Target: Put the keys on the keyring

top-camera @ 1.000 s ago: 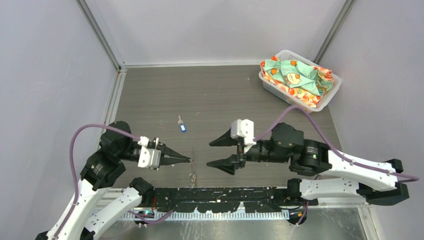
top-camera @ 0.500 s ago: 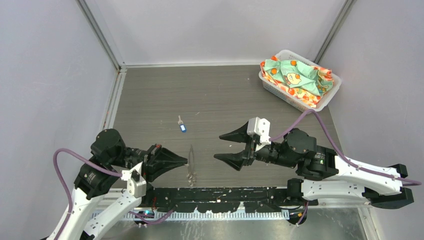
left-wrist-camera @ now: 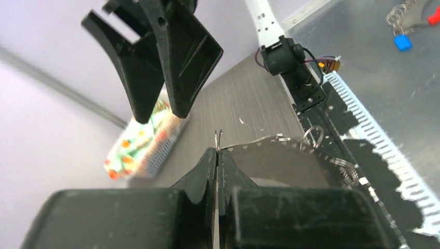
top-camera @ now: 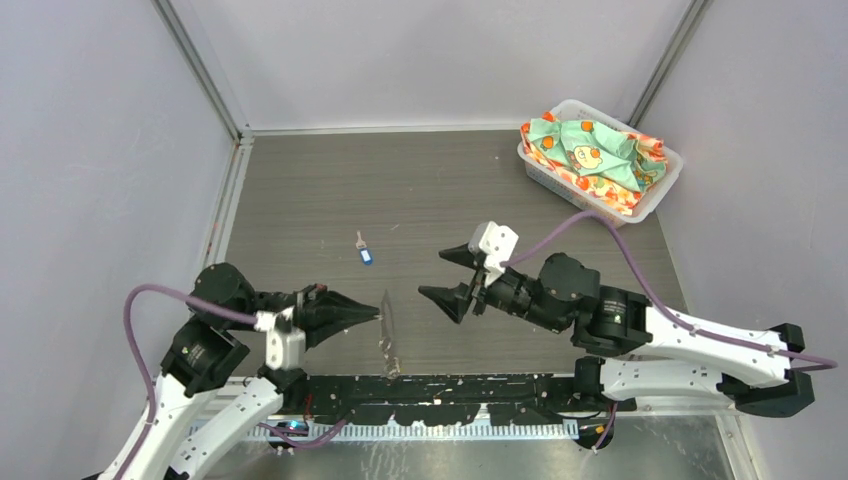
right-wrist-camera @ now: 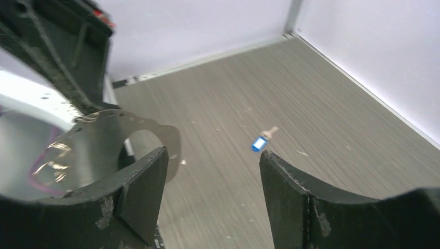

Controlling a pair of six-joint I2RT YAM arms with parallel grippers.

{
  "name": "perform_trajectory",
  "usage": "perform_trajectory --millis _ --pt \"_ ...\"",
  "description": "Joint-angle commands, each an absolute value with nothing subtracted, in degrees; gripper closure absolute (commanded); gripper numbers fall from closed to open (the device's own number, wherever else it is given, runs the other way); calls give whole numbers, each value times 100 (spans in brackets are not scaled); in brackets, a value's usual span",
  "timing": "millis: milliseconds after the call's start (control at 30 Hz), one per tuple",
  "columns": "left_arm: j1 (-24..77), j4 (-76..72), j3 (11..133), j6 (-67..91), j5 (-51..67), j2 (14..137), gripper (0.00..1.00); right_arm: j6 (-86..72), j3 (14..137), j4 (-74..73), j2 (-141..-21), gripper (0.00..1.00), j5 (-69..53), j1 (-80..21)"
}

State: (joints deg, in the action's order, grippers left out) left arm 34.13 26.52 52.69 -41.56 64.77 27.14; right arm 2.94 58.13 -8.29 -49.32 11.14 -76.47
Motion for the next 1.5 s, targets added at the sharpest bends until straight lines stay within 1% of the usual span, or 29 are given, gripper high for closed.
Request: perform_trajectory --millis 0,67,133,267,367,533,667,767,867,967,1033,1267,1467 --pt "3410 1285 4926 -1208 5030 2685 100 164 5631 -504 -5099 29 1889 -7059" --pt "3403 1213 4799 -472 4596 2627 100 -185 5460 -331 -5184 29 1567 -6584" --pt "3409 1195 4712 -164 4226 2542 100 -432 5247 -63 -5284 28 1210 -6110" --pt "3407 1569 4650 -280 3617 2469 100 -716 4823 698 -5948 28 410 -5071" --pt "3409 2028 4724 -401 3620 2485 100 -724 4746 1455 -6855 27 -605 -4492" --pt "3407 2716 4936 -566 3892 2480 100 -1286 5684 2116 -9080 28 -1975 -3792" --pt "3402 3220 5153 -823 4047 2403 100 -1892 6828 2301 -10687 28 -2394 -3854" --pt "3404 3458 5260 -822 4336 2415 100 -2122 7768 1976 -11593 28 -2289 -4093" --pt "3404 3524 5282 -777 4475 2426 100 -2319 8408 1584 -12077 28 -2035 -4389" --pt "3409 3485 5290 -781 4569 2402 100 -2350 8959 875 -12410 34 -1457 -4648" --pt "3405 3427 5291 -760 4615 2372 100 -2401 9092 611 -12505 37 -1024 -4793" --pt "3406 3385 5308 -704 4693 2300 100 -2371 9268 -160 -12575 41 321 -5180" --pt "3399 3312 5256 -668 4773 2226 100 -2442 9334 -309 -12622 45 888 -5291"
